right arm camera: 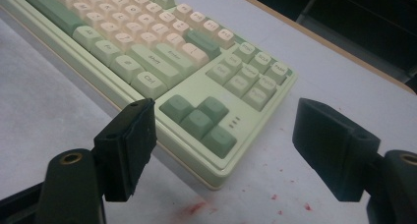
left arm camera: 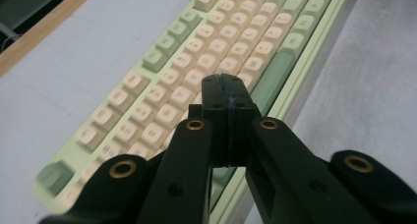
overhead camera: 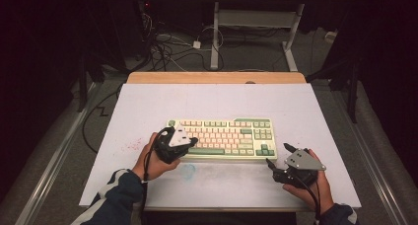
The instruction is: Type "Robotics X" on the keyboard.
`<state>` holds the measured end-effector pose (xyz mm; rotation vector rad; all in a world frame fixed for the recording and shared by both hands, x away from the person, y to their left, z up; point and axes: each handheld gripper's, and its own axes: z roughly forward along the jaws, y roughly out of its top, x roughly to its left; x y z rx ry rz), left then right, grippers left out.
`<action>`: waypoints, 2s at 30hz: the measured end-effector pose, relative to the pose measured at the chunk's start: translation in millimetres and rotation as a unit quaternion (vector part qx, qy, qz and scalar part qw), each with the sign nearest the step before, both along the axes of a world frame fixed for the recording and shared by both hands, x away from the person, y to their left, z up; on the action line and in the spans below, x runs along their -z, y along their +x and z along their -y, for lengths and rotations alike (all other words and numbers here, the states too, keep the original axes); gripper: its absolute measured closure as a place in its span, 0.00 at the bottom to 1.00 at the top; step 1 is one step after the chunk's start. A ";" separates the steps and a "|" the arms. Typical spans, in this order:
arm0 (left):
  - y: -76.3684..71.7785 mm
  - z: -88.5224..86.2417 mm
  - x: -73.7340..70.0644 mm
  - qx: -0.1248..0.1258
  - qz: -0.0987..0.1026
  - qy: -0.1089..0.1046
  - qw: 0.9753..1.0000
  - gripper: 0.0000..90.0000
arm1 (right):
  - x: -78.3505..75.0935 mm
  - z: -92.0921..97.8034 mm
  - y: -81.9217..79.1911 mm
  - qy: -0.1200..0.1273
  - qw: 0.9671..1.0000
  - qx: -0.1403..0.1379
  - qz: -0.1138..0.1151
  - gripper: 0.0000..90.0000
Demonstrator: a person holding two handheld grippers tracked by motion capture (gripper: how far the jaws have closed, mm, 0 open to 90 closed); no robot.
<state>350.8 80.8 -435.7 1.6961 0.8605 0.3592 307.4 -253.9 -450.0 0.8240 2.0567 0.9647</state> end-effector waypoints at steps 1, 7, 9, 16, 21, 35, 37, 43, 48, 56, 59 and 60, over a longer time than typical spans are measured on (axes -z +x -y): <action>1.8 5.0 1.1 0.003 -0.001 0.003 1.000 0.97 | 0.0 0.0 0.0 0.000 1.000 0.000 0.000 0.28; 13.3 23.1 10.8 0.012 -0.018 0.025 0.999 0.97 | 1.4 1.7 0.3 -0.002 1.000 -0.001 -0.003 0.28; 16.6 25.9 14.2 0.012 -0.025 0.032 0.999 0.97 | 1.5 1.9 0.7 -0.002 1.000 0.001 -0.004 0.28; 21.2 31.8 25.6 0.011 -0.041 0.055 0.998 0.97 | 3.7 0.8 2.2 -0.009 1.000 0.000 -0.007 0.28; 23.7 35.6 29.5 0.009 -0.041 0.062 0.997 0.97 | 2.7 3.4 3.5 -0.001 1.000 0.012 -0.005 0.29; 24.7 34.6 27.9 0.008 -0.028 0.069 0.997 0.96 | 9.6 -1.4 5.0 -0.021 0.999 -0.014 -0.035 0.29; 24.2 33.2 25.7 0.007 -0.022 0.068 0.997 0.96 | 9.5 -0.7 5.1 -0.020 0.999 -0.012 -0.035 0.29; 26.1 27.7 22.6 0.000 -0.014 0.057 0.998 0.93 | 10.1 -0.5 5.5 -0.022 0.999 -0.012 -0.036 0.29; 26.1 20.4 17.3 -0.011 0.008 0.043 0.999 0.82 | 9.5 0.3 5.6 -0.020 0.999 -0.011 -0.035 0.29; 20.9 5.8 12.2 -0.028 0.044 0.028 0.998 0.47 | 9.2 0.9 5.6 -0.021 0.999 -0.011 -0.035 0.29; 18.8 -1.6 12.7 -0.035 0.048 0.018 0.998 0.35 | 9.1 1.3 5.8 -0.020 0.999 -0.009 -0.035 0.29; 18.3 -4.2 13.0 -0.038 0.050 0.018 0.998 0.33 | 9.3 1.4 5.9 -0.019 0.999 -0.009 -0.035 0.29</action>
